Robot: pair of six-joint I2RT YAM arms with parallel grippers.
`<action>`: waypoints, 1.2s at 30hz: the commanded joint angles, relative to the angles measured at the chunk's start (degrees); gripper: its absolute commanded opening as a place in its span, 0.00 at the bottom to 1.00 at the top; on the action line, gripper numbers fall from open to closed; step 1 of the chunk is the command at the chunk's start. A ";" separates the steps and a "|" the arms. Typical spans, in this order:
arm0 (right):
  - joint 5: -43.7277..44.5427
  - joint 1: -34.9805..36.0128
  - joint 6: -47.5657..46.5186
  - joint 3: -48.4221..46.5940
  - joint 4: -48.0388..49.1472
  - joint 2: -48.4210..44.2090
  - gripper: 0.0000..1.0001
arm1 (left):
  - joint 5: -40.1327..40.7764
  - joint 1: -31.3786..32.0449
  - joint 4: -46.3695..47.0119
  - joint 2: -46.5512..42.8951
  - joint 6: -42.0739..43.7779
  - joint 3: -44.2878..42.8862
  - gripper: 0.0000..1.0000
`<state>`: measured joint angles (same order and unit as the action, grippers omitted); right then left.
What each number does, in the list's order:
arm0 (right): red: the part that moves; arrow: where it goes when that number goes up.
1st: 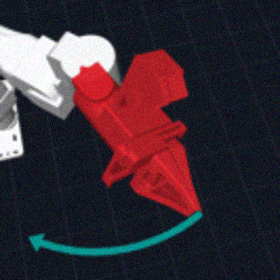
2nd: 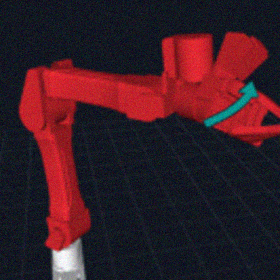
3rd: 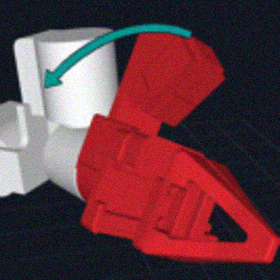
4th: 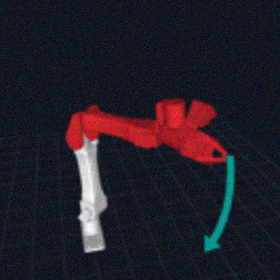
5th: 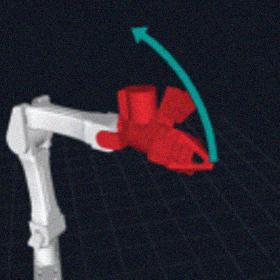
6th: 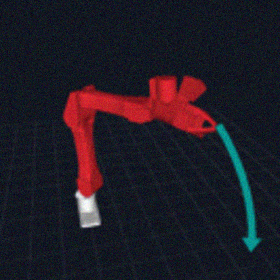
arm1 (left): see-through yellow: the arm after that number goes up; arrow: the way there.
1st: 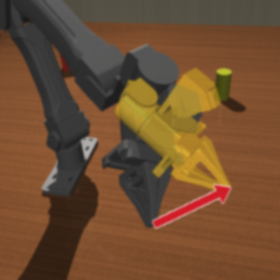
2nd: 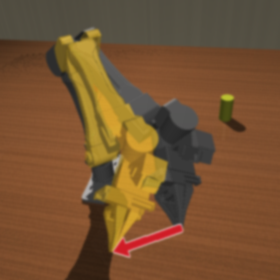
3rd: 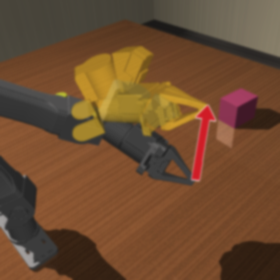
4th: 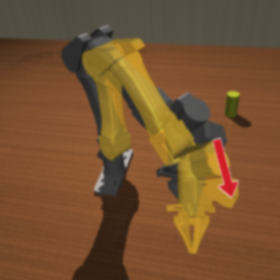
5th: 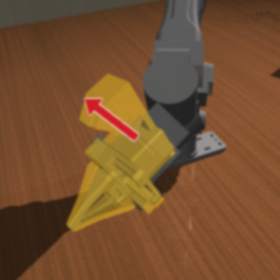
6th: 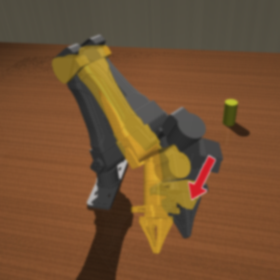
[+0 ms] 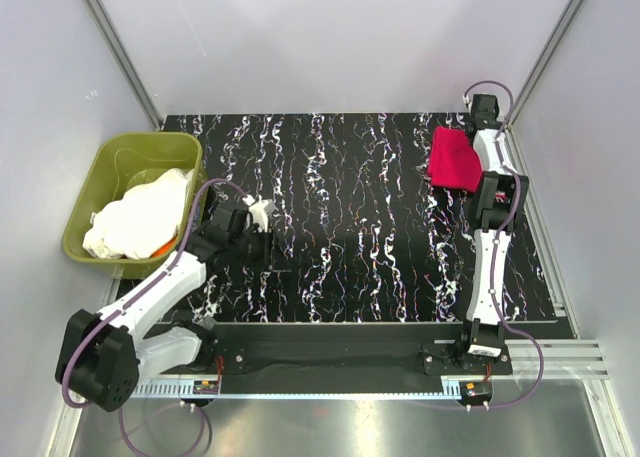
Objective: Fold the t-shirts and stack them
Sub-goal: Neatly place the folded tshirt to the corner
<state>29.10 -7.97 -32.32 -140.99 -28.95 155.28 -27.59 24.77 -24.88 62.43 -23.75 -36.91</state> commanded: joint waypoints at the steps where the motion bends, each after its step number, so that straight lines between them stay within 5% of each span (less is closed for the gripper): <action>1: -1.39 -1.26 -2.58 -3.95 9.78 1.69 0.00 | -2.11 0.63 -0.34 1.28 1.34 -3.00 0.32; 12: -7.04 -2.49 -3.20 -3.24 23.41 5.12 0.00 | -0.44 0.63 -0.08 3.75 0.19 -2.91 0.29; 36: -15.22 -4.95 7.09 -8.86 32.99 9.77 0.00 | 0.79 0.71 1.07 3.83 -2.00 -1.59 0.27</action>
<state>15.86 -12.86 -26.76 -146.71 -1.13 164.35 -27.07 25.30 -25.91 66.24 -25.10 -37.67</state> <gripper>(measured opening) 0.035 0.269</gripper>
